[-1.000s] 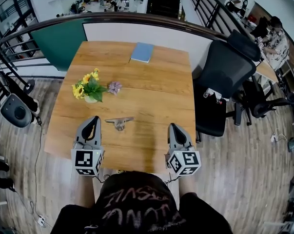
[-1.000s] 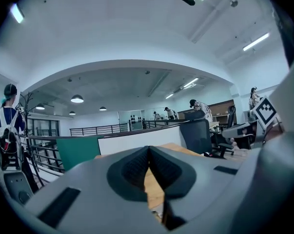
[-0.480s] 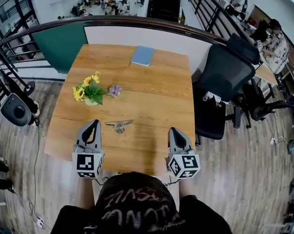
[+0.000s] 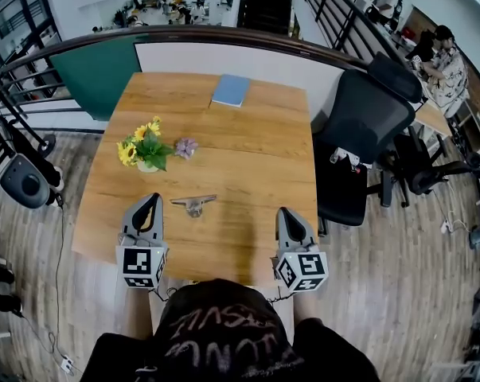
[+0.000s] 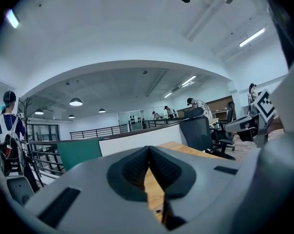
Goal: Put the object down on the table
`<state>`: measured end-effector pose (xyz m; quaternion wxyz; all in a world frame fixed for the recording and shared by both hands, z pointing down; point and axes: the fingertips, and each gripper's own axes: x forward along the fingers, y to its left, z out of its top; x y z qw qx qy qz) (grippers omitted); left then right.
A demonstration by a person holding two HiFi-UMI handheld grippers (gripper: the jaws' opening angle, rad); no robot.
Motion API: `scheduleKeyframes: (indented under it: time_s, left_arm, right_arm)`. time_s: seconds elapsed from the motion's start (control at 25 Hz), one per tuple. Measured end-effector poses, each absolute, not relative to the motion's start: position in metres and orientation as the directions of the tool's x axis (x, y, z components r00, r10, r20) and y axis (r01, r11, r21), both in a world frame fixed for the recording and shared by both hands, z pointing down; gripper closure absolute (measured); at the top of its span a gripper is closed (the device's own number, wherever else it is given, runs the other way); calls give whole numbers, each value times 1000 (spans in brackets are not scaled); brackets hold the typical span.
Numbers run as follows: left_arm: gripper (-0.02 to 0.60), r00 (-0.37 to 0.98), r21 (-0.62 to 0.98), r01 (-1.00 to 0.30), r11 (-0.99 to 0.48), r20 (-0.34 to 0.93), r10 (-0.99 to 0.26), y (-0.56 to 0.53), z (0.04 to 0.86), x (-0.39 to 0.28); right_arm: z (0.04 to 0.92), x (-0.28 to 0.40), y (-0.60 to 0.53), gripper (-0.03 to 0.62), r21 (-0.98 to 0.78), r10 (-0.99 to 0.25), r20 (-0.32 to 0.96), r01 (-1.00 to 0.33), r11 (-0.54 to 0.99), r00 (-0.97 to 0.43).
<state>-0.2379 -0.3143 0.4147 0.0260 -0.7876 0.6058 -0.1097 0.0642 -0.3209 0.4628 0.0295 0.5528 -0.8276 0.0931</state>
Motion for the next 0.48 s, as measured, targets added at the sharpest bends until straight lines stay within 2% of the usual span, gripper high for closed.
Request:
scheduleKeyframes:
  time_s: [0.48]
  left_arm:
    - [568, 238, -193, -946, -262, 140, -961, -317, 411, -246]
  right_arm:
    - [460, 59, -322, 589, -118, -910, 145, -920, 374, -388]
